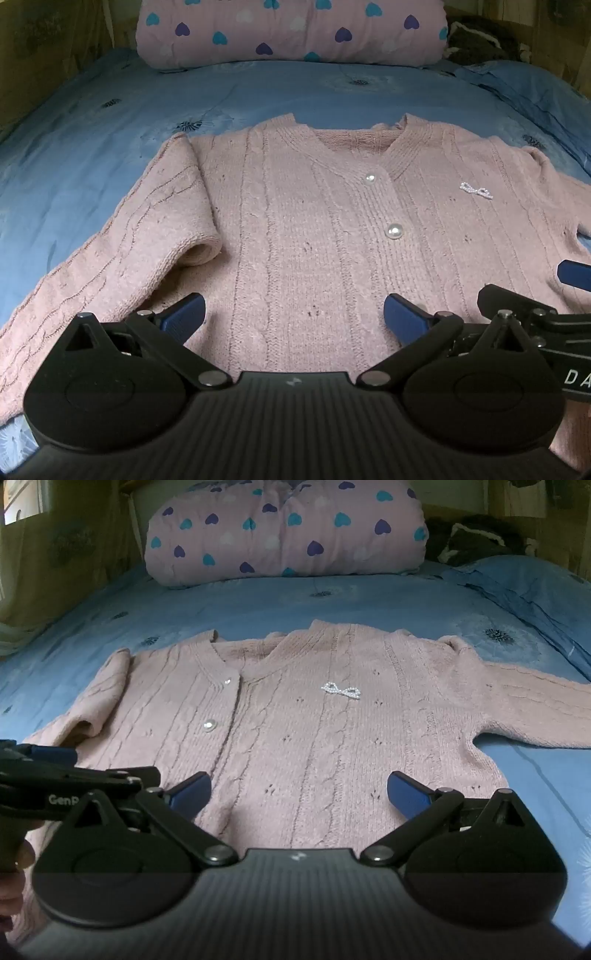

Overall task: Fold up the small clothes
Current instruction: 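Move the right tool toward the cardigan sleeve cuff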

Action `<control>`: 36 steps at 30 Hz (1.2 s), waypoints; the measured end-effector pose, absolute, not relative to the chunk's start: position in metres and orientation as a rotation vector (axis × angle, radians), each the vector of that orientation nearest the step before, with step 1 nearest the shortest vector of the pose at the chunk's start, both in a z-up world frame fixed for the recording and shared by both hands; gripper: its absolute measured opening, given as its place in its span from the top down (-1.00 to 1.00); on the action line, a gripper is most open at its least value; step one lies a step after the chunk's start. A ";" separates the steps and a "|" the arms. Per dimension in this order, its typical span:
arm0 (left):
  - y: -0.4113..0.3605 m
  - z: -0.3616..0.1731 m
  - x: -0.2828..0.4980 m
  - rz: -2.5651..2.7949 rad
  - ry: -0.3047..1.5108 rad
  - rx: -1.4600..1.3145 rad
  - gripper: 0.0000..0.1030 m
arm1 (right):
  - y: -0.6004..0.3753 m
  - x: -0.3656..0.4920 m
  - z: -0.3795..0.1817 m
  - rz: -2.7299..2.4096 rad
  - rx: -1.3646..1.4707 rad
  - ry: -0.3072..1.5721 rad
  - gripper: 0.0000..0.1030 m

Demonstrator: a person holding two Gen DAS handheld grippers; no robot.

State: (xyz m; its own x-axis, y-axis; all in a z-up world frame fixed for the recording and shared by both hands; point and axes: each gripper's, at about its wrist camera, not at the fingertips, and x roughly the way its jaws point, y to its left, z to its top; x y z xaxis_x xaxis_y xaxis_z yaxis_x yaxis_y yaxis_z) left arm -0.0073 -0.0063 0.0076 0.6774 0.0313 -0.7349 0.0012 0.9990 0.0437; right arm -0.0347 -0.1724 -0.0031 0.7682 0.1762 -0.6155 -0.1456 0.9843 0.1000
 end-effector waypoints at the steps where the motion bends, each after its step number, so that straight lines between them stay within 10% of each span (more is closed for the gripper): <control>1: -0.007 0.008 -0.007 0.017 0.827 0.043 -1.00 | -0.172 -0.035 -0.003 0.175 0.047 0.672 -1.00; 36: -0.008 0.009 -0.006 -0.008 0.832 0.025 -1.00 | -0.175 -0.033 -0.003 0.175 0.073 0.689 -1.00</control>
